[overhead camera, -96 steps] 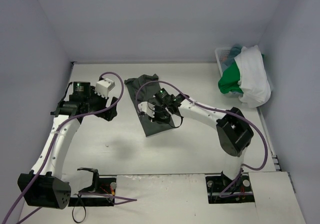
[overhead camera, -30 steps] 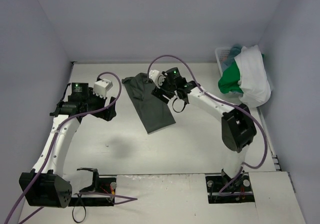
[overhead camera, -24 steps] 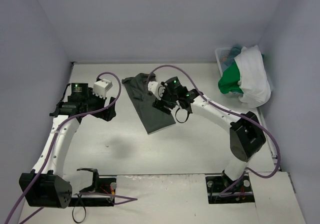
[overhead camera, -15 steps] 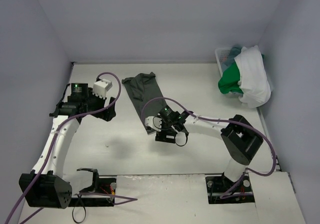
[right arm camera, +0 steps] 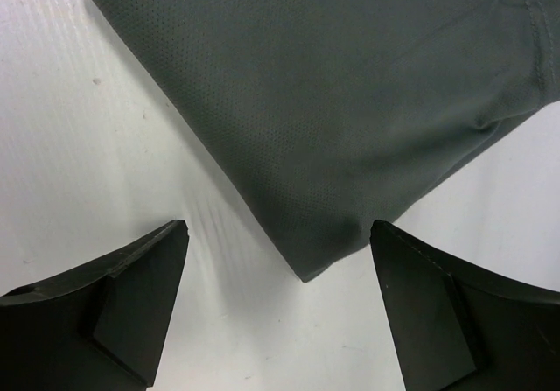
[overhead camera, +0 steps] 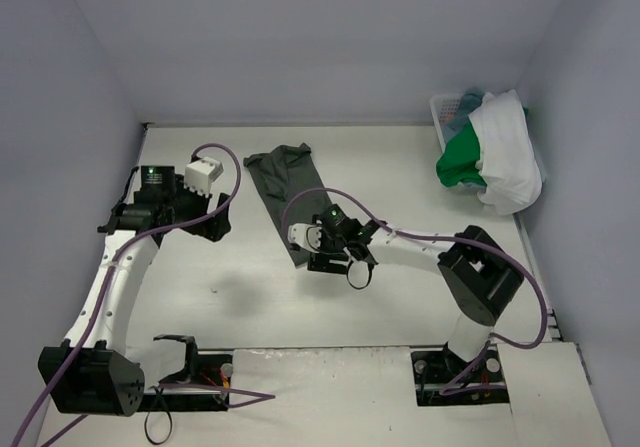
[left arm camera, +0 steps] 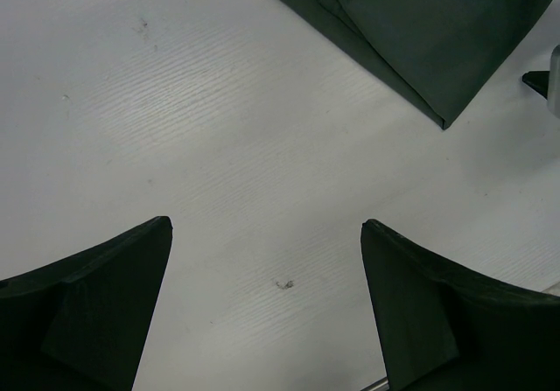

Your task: Fold and stack the t-shirts

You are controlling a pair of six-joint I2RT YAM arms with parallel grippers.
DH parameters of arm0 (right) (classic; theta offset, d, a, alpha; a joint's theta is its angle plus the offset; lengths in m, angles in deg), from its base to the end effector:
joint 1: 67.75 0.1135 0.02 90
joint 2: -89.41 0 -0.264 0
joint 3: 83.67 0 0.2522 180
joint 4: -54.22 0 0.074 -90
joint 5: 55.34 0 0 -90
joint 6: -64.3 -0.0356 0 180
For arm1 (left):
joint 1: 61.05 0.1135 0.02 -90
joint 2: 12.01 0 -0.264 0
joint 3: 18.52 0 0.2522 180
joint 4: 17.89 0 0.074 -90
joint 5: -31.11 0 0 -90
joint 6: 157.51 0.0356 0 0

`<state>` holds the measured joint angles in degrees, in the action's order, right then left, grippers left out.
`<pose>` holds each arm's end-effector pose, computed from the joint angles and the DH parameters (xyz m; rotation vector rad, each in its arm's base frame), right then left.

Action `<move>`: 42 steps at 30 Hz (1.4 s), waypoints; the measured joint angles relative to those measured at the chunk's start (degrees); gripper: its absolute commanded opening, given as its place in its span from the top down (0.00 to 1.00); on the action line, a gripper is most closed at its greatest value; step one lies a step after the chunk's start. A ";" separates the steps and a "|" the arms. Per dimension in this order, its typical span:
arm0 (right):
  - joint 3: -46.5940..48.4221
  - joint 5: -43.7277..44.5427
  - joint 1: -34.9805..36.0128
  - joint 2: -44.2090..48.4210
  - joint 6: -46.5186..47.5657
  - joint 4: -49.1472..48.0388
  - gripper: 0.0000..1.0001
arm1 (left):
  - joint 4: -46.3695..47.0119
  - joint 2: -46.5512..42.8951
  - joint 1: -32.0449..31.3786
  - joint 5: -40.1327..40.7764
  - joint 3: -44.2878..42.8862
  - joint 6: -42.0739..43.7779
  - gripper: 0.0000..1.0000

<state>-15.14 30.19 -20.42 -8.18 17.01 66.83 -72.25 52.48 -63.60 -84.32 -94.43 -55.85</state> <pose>0.2400 0.2645 0.1799 -1.6543 1.5963 0.1312 0.2303 -0.0256 0.3294 0.4994 2.2133 -0.4298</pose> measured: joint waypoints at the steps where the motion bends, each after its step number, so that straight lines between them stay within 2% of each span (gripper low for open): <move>1: 0.00 -0.02 0.00 -0.57 0.17 -0.44 0.18 | 0.00 -0.07 0.00 0.00 0.04 0.00 0.17; 10: 2.45 -0.96 0.00 -4.72 2.21 -5.66 0.18 | 0.04 -0.13 0.04 -0.02 0.07 0.00 0.17; 15: 4.96 -1.49 0.00 -7.54 3.26 -7.93 0.22 | 0.04 -0.13 0.11 -0.04 0.11 0.00 0.17; 32: 7.80 -6.93 -0.04 -11.41 6.82 -7.69 0.75 | 0.00 0.20 0.70 -0.74 0.11 0.00 0.17; 34: 8.11 -7.63 -0.07 -11.39 6.91 -6.23 0.84 | -0.02 0.70 0.76 -0.74 0.11 0.00 0.17; 36: 8.17 -8.20 -0.11 -10.99 7.21 -4.68 1.00 | -0.04 1.20 0.79 -0.92 0.09 -0.02 0.17; 42: 6.29 -10.38 -0.11 -5.66 7.08 7.78 1.00 | -0.26 1.75 0.81 -1.40 -0.02 -0.17 0.17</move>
<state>-8.85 19.81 -20.53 -13.84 24.10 74.61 -72.51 54.23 -62.79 -85.72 -94.46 -56.03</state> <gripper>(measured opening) 0.039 0.832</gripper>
